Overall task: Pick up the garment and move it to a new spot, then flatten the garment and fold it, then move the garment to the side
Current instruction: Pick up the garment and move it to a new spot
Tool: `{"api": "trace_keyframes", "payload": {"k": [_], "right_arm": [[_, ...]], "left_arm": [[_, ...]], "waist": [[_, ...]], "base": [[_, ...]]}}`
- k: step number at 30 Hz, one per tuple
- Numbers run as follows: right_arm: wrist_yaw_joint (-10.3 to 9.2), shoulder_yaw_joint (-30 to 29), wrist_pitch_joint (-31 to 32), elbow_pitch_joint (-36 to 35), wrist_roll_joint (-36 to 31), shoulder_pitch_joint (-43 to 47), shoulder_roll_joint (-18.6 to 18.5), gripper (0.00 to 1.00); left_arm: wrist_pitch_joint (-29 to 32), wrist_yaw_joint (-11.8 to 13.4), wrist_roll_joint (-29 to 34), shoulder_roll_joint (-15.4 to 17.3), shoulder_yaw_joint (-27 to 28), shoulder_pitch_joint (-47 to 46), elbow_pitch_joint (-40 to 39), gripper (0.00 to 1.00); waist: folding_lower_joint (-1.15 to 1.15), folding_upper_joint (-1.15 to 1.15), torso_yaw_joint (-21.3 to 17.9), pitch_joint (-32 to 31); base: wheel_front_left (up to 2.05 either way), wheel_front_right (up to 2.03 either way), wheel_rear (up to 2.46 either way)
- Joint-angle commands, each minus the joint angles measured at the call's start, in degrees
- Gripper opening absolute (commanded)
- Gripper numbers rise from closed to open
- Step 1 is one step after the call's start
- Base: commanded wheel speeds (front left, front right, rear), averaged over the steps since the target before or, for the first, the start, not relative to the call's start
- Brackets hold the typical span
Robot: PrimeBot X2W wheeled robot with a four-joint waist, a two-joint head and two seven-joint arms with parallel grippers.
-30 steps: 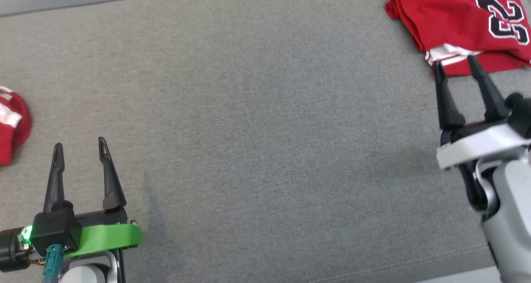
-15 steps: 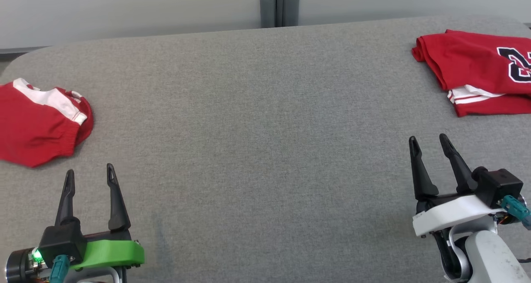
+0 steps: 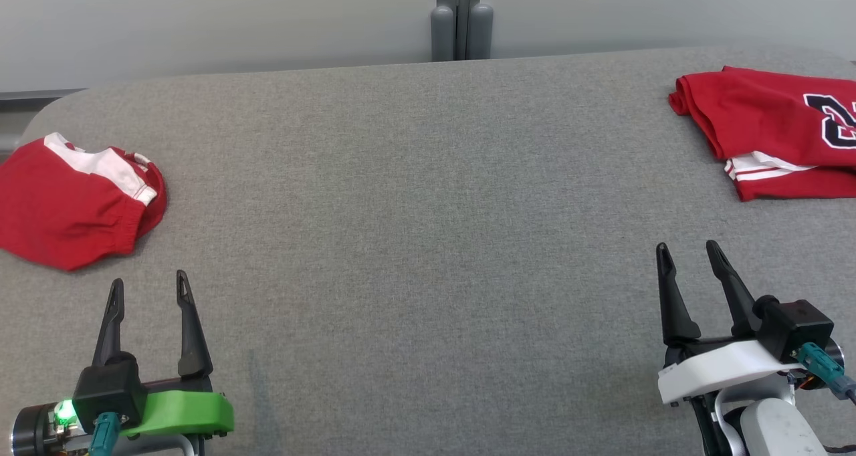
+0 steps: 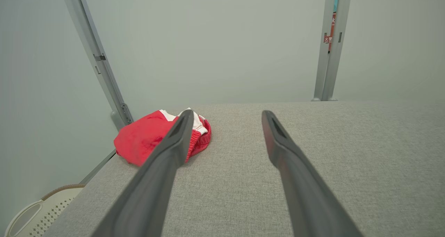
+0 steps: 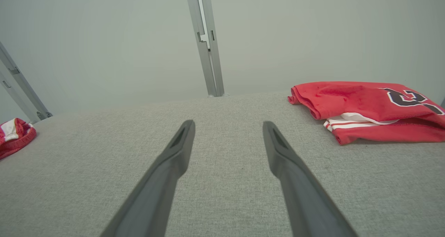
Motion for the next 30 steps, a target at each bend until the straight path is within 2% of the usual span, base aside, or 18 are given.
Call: {"api": "trace_keyframes", "payload": {"k": [1,8,14,20,30], "right_arm": [[-0.06,0.0,0.0,0.0,-0.4,0.8,0.2,1.00],[-0.06,-0.4,0.0,0.9,-0.3,0.6,0.2,1.00],[-0.06,0.7,0.0,1.5,-0.4,0.8,0.3,1.00],[-0.06,2.0,0.0,1.8,-0.6,0.7,0.4,1.00],[-0.06,2.5,0.0,2.1,-0.5,0.7,-0.5,1.00]], "left_arm": [[0.0,0.0,0.3,0.1,0.1,1.0,0.2,1.00],[0.0,-0.3,0.5,0.2,0.1,0.1,0.8,1.00],[0.0,0.3,-0.1,0.2,1.0,-0.7,1.6,1.00],[0.0,0.8,-0.4,0.4,2.0,-0.9,2.0,1.00],[0.0,1.4,-1.5,0.0,2.9,-0.7,1.7,1.00]], "waist": [[0.00,0.00,-0.1,-0.1],[0.00,0.00,0.2,-0.1],[0.00,0.00,2.7,0.0],[0.00,0.00,7.7,0.7],[0.00,0.00,18.9,1.9]], "base": [[0.00,0.00,0.00],[0.00,0.00,0.00],[0.00,0.00,0.00],[0.00,0.00,0.00],[0.00,0.00,0.00]]}}
